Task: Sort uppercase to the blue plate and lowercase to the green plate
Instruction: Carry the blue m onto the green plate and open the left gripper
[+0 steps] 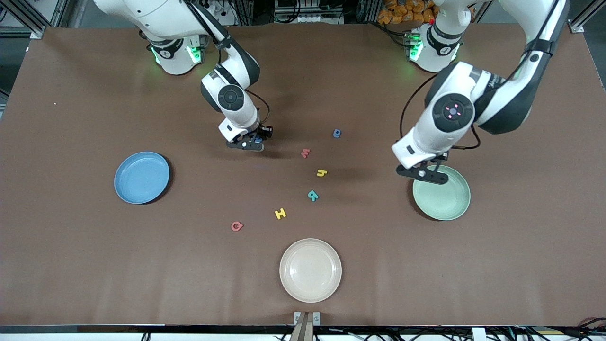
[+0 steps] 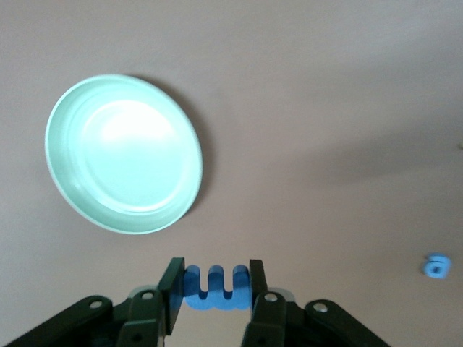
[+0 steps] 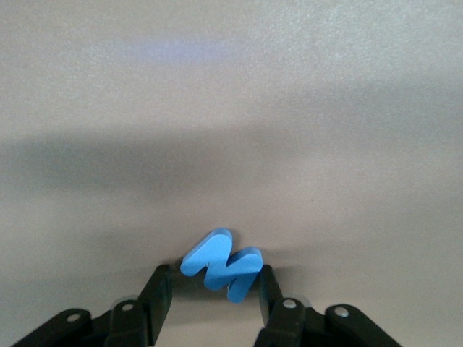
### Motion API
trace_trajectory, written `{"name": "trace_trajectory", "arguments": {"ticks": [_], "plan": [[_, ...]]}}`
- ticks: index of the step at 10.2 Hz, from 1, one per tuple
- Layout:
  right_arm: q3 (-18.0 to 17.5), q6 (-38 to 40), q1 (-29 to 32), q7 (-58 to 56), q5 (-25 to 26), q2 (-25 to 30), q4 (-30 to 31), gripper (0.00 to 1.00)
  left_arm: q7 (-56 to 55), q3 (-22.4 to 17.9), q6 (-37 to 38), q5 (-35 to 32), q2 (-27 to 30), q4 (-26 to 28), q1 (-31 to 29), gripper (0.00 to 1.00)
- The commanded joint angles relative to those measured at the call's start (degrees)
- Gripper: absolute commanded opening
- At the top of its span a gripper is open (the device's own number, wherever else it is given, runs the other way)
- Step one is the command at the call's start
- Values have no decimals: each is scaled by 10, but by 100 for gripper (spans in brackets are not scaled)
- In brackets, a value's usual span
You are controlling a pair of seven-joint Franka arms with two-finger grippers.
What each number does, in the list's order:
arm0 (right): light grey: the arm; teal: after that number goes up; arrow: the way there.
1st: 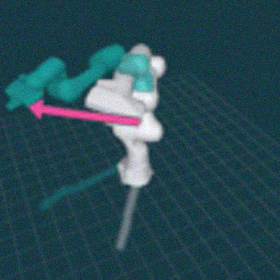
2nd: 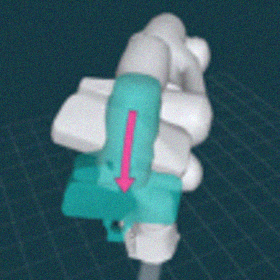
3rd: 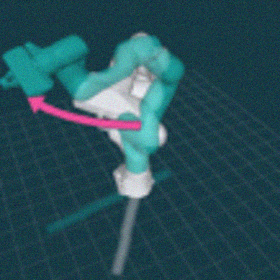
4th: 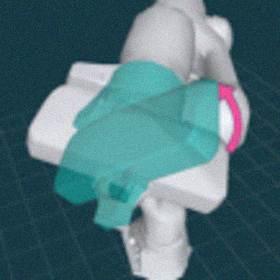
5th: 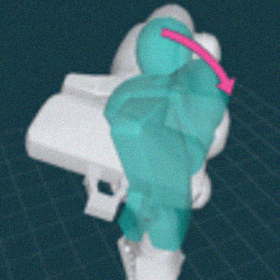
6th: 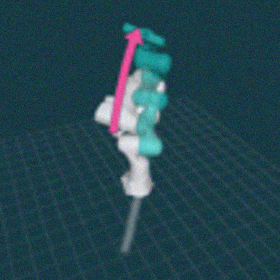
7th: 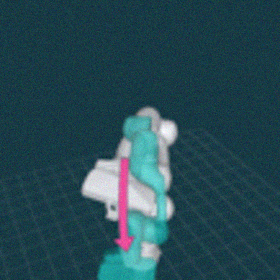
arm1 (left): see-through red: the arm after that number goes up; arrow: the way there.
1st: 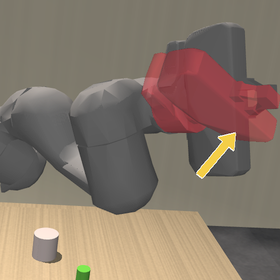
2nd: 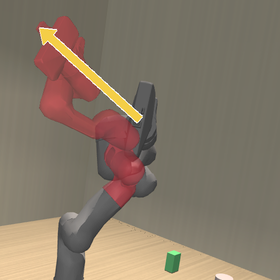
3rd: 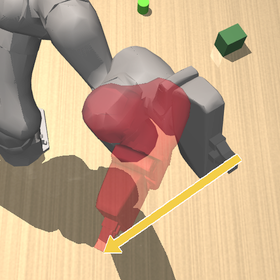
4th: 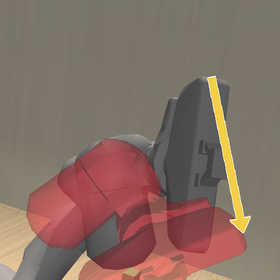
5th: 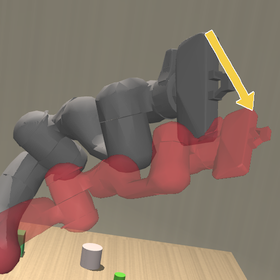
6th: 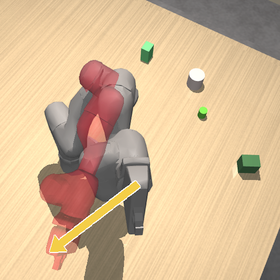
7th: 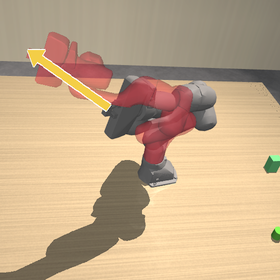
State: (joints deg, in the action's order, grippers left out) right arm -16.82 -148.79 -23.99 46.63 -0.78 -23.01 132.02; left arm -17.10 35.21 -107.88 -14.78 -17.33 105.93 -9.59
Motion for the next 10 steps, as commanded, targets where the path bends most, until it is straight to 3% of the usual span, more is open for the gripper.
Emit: {"name": "trace_trajectory", "arguments": {"ticks": [1, 6, 10], "plan": [[14, -3, 1, 15, 18, -8, -3, 55, 7, -34, -20, -15, -1, 30, -2, 0], [31, -5, 6, 15, 17, -4, -6, 55, 7, -85, -47, -40, -51, 34, -2, 0], [31, -5, 4, 17, 12, -6, -4, 56, 7, -123, -132, -80, -104, 34, 5, 0]]}}
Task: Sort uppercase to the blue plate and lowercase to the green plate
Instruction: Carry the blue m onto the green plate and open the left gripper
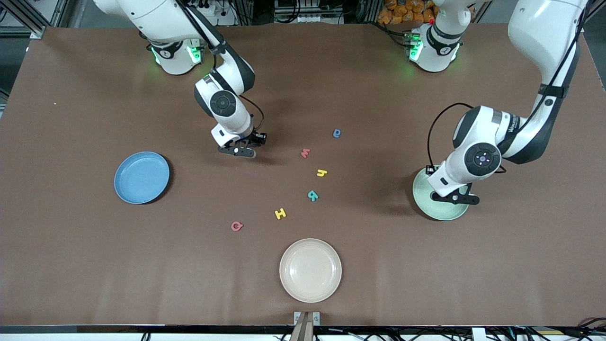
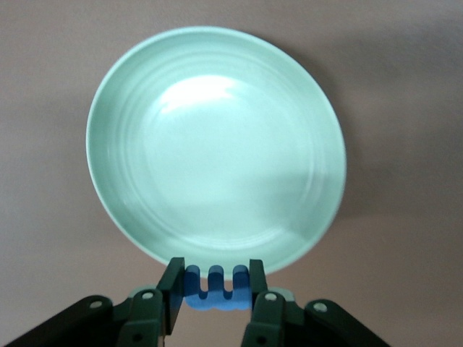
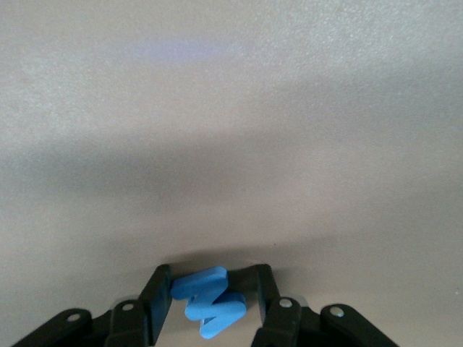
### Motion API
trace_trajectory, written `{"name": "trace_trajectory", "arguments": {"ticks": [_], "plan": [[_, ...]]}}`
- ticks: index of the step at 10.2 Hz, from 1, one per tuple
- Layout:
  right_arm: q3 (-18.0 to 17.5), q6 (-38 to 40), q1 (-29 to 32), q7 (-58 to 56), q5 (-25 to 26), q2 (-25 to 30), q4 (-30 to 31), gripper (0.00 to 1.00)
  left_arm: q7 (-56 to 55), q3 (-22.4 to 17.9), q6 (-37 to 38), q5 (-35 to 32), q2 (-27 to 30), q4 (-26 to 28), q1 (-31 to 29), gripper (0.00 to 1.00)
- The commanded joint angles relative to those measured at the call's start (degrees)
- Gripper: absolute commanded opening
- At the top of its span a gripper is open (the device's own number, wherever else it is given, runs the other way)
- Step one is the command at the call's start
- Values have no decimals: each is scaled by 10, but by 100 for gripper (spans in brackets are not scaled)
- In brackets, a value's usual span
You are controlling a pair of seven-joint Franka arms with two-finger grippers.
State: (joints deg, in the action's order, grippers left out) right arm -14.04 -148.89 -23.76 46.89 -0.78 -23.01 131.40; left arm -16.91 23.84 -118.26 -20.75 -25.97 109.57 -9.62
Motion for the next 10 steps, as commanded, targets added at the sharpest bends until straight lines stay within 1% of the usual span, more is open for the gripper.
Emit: {"name": "trace_trajectory", "arguments": {"ticks": [1, 2, 3, 4, 5, 6, 7, 9, 10], "plan": [[2, -4, -1, 15, 11, -7, 3, 58, 6, -23, -49, -40, -30, -4, 5, 0], [0, -4, -2, 15, 11, -8, 3, 58, 6, -24, -67, -49, -39, -6, 7, 63], [-2, -4, -3, 15, 11, -8, 3, 58, 7, -24, -76, -52, -41, -7, 8, 100], [-2, -4, -4, 14, 11, -8, 4, 58, 7, -24, -75, -44, -36, -8, 10, 100], [-2, -4, -3, 14, 11, -8, 4, 55, -1, -23, -73, -42, -29, -8, 31, 100], [-2, -5, -4, 14, 11, -8, 4, 50, -14, -23, -65, -41, -17, -7, 68, 100], [-2, -9, -4, 14, 11, -8, 5, 50, -22, -20, -50, -41, -5, -2, 91, 100], [-2, -9, -4, 14, 12, -8, 5, 43, -40, 32, -42, -36, 9, 12, 96, 100], [-2, -9, -4, 13, 12, -8, 5, 42, -81, 57, -42, -22, 10, 13, 96, 100]]}}
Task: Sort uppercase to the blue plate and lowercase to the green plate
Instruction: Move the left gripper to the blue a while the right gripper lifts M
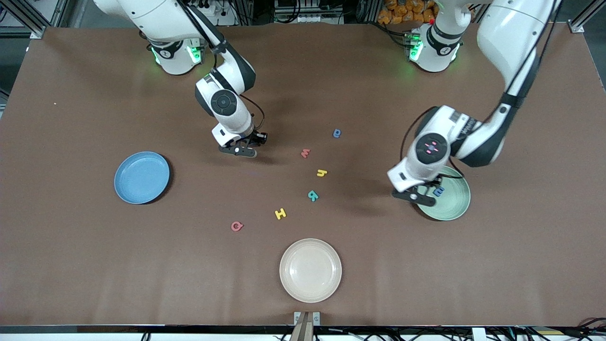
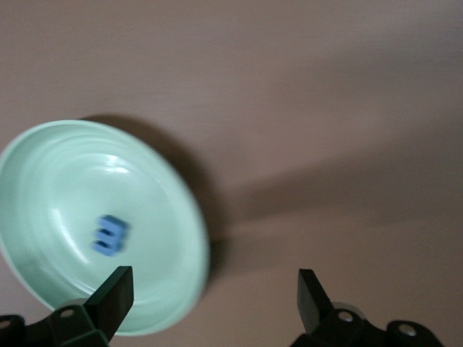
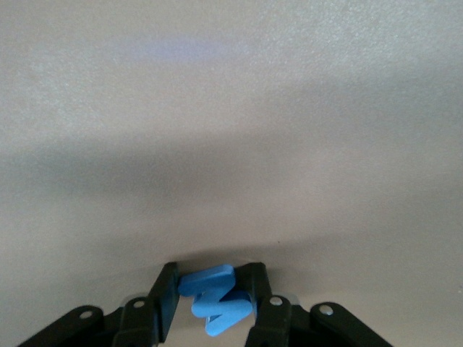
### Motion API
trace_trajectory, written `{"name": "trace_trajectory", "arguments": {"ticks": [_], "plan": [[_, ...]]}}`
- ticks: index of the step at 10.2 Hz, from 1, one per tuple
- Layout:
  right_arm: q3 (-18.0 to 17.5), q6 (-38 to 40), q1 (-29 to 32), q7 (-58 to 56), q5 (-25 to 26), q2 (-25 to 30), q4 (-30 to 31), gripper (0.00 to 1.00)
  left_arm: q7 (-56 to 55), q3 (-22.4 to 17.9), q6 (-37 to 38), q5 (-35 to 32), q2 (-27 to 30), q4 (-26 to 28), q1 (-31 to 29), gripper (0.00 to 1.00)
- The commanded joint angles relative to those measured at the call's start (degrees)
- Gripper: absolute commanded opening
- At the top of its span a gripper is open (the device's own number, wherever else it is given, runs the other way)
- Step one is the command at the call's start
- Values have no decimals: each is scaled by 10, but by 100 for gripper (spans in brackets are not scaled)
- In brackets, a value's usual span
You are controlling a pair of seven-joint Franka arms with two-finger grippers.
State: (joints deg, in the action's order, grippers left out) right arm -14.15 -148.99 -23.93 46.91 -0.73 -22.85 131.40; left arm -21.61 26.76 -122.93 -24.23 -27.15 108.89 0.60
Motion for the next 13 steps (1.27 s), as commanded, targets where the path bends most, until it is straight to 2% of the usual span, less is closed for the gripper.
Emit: {"name": "trace_trajectory", "arguments": {"ticks": [1, 5, 7, 10, 11, 13], "plan": [[-1, -8, -2, 11, 12, -10, 5, 39, -67, 55, 5, 15, 18, 22, -5, 100], [-1, -7, -2, 7, 12, -10, 5, 33, -131, 127, 3, 17, 16, 47, 5, 100], [-1, -2, -2, 4, 12, -8, 5, 32, -138, 134, -13, 17, 5, 55, 21, 100], [0, 2, 1, -8, 12, -4, 4, 29, -179, 138, -119, 16, 3, 113, 53, 100], [0, 11, 4, -22, 13, 0, 3, 29, -192, 138, -135, 16, -1, 123, 63, 100], [7, 54, 11, -52, 12, 14, -2, 28, -212, 138, -137, 13, -10, 124, 82, 94]]}}
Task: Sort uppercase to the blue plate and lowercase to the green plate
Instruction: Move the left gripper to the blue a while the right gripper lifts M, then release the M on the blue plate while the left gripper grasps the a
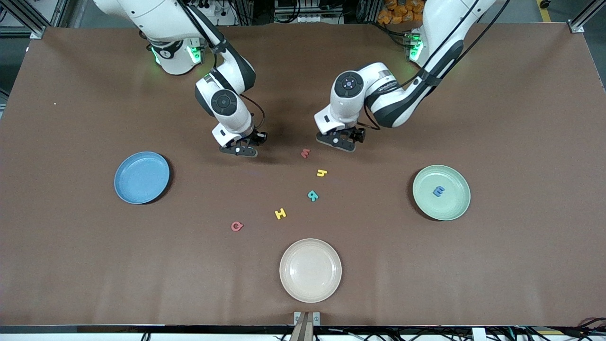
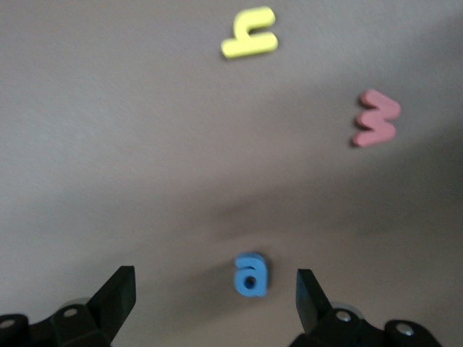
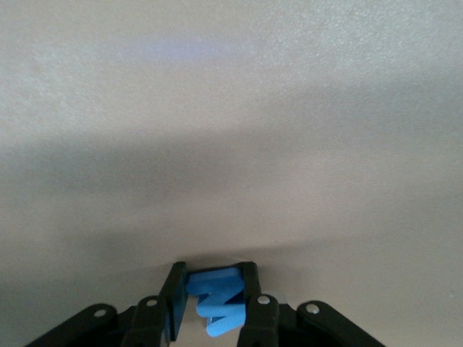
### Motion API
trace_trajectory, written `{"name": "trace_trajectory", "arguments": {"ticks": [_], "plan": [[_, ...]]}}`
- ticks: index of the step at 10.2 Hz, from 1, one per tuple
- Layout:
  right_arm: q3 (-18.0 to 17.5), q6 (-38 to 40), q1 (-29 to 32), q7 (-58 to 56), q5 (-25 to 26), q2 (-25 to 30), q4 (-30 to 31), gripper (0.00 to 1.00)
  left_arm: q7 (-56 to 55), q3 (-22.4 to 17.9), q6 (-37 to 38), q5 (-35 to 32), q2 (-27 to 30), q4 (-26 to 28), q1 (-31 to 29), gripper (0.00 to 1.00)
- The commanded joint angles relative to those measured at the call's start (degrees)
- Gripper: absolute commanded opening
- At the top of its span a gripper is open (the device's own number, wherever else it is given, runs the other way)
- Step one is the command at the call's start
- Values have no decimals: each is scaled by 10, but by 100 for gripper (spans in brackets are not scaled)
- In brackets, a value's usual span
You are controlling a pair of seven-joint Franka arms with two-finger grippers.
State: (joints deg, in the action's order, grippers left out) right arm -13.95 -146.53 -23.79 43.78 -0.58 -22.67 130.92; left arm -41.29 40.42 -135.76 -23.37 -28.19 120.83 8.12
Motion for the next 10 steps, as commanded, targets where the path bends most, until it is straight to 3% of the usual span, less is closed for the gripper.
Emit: {"name": "trace_trajectory", "arguments": {"ticks": [1, 4, 6, 8, 10], "plan": [[7, 45, 14, -34, 10, 17, 0, 28, -20, 2, -9, -1, -5, 10, 13, 90], [29, 113, 15, -92, 10, 24, -28, 28, -26, 2, -24, -41, -13, 23, 16, 72], [65, 161, 16, -162, 10, 39, -39, 28, -61, 2, -27, -81, -30, 22, 26, 72], [120, 185, 16, -266, 11, 50, -40, 28, -90, 2, -35, -119, -45, 22, 26, 72], [197, 207, 16, -405, 13, 53, -52, 28, -92, 2, -41, -130, -55, 22, 28, 71]]}}
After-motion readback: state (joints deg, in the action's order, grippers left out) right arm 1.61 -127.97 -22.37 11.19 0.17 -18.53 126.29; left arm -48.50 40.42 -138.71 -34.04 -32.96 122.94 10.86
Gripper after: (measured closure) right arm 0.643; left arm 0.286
